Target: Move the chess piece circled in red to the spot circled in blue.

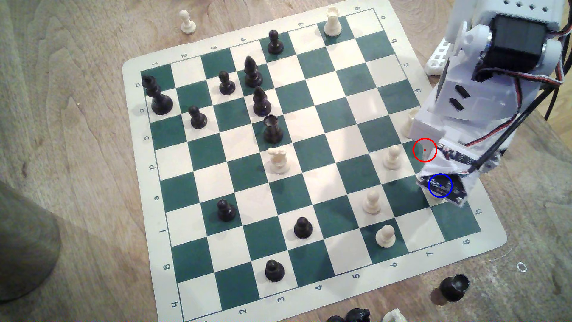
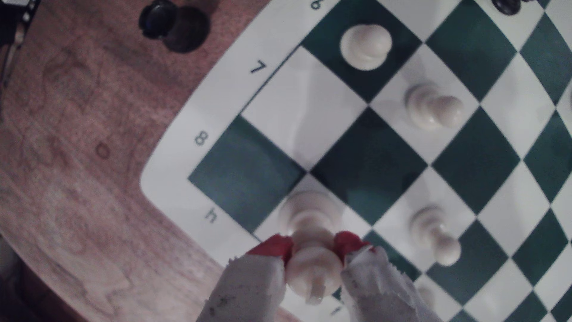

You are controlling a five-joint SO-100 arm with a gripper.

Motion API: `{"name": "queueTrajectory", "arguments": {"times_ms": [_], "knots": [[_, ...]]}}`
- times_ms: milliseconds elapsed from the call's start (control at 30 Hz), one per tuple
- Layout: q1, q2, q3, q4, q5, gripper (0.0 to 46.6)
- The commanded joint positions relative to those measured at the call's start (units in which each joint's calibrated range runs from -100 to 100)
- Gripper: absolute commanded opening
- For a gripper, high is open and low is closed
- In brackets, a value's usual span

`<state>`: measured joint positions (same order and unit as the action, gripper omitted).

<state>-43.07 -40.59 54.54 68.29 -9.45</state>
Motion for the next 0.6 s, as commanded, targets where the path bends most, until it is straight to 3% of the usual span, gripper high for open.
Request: {"name": "queueTrajectory", "arguments": {"times_ms": [0, 567], "knots": [[-0.1, -0.3, 0.0, -1.3, 0.2, 0.3], [-0.5, -0.9, 3.8, -2.8, 0.4, 1.2]]}}
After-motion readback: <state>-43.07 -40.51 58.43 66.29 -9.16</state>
